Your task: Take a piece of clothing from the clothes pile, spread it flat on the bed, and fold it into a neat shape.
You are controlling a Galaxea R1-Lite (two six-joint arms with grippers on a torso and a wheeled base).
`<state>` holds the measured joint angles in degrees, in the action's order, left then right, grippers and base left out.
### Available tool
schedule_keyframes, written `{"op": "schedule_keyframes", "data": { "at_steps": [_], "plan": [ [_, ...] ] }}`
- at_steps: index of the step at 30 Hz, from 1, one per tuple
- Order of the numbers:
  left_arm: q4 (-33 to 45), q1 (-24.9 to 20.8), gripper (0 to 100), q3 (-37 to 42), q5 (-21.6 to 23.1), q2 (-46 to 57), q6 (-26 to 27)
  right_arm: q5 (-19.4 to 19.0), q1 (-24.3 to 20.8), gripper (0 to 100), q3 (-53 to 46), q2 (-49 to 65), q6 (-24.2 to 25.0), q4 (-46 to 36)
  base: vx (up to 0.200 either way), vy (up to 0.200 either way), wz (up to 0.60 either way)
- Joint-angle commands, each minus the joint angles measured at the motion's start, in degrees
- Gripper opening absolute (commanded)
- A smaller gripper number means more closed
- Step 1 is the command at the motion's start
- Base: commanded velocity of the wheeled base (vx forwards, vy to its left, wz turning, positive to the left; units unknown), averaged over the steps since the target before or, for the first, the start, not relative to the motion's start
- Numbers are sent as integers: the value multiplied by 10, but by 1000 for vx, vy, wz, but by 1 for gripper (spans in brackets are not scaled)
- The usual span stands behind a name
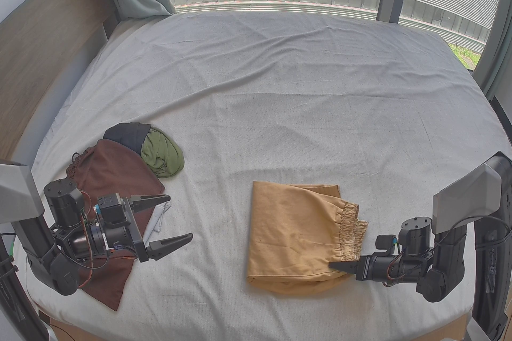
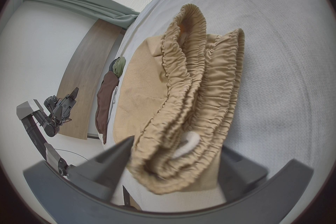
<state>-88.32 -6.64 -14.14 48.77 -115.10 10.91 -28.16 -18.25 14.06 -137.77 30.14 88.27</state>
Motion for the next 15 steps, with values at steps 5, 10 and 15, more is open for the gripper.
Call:
{"op": "schedule_keyframes", "data": {
  "at_steps": [5, 10, 15],
  "plan": [
    [0, 0, 100, 0, 0, -1, 0, -1, -1, 0, 0, 0, 0, 1, 0, 0, 0],
    [0, 0, 100, 0, 0, 0, 0, -1, -7, 0, -3, 0, -1, 1, 0, 0, 0],
    [0, 0, 100, 0, -1, 2, 2, -1, -23, 0, -3, 12, -1, 1, 0, 0, 0]
  ]
}}
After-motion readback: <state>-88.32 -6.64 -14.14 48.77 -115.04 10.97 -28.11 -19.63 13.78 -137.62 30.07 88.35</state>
